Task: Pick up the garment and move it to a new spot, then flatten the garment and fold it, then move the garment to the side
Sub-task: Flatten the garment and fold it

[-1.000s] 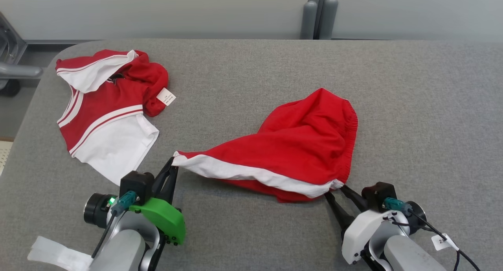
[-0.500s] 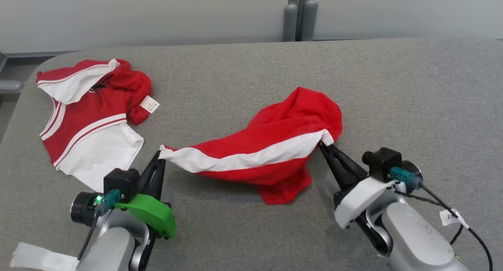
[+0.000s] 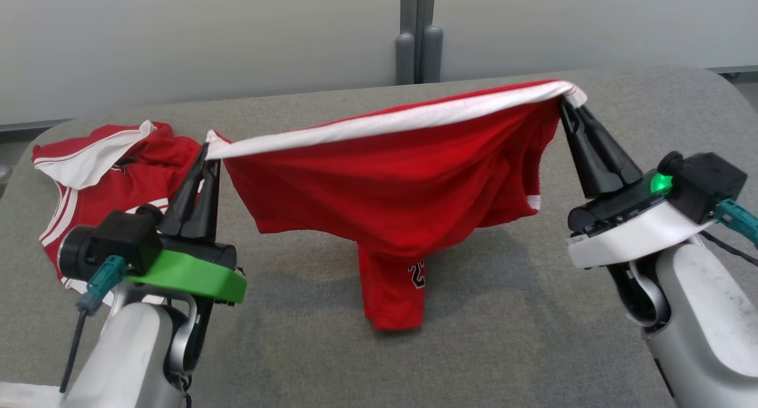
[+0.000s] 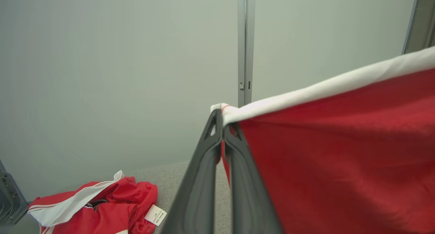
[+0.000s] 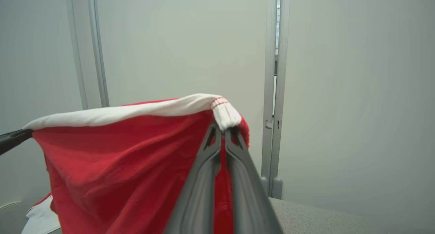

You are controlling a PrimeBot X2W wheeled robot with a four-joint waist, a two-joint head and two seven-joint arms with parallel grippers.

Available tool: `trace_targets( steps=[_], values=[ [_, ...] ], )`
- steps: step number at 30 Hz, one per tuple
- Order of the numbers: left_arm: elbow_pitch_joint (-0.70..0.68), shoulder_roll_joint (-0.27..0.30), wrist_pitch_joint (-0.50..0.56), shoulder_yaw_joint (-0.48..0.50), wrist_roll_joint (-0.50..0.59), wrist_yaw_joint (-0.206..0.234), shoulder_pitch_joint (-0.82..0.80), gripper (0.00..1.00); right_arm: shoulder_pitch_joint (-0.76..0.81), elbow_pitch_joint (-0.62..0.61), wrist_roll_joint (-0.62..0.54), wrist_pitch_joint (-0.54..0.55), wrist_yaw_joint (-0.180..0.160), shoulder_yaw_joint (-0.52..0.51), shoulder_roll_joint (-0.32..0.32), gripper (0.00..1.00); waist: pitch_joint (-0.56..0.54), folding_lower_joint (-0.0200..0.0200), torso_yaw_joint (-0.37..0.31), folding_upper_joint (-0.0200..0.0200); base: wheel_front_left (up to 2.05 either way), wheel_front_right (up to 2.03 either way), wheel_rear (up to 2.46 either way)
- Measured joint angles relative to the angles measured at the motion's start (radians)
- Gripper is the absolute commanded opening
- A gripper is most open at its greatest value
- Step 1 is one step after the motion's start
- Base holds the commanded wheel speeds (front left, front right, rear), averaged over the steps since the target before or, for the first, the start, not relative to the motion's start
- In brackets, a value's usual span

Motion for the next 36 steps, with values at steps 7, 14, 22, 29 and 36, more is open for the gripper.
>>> trace_targets(
  steps=[7,14,22,29,36],
  values=[
    [-0.2,0.016,-0.002,0.022,0.025,0.0,-0.013,0.0,-0.01,-0.232,0.0,0.0,0.0,-0.039,-0.064,0.0,-0.028,0.0,-0.039,0.0,0.0,0.0,0.0],
    [-0.122,0.093,0.128,-0.05,0.03,-0.058,-0.051,0.0,-0.013,-0.089,0.112,0.112,0.0,0.074,-0.098,0.0,-0.002,0.0,-0.06,0.0,0.0,0.0,0.0],
    [-0.028,0.111,0.155,0.052,0.066,-0.043,-0.449,0.0,-0.586,0.035,0.054,0.121,-0.012,-0.061,-0.072,0.0,0.054,0.0,-0.069,0.0,0.0,0.0,0.0],
    [-0.003,0.064,0.178,-0.031,0.071,-0.062,-0.464,0.0,-0.547,0.186,0.071,0.15,-0.01,-0.005,-0.097,0.0,0.047,0.0,-0.052,0.0,0.0,0.0,0.0],
    [0.13,-0.002,0.226,-0.17,0.044,-0.068,-0.143,0.0,-0.21,0.366,0.142,0.212,-0.005,0.072,-0.088,0.0,0.086,0.0,-0.045,0.0,0.0,0.0,0.0]
  ],
)
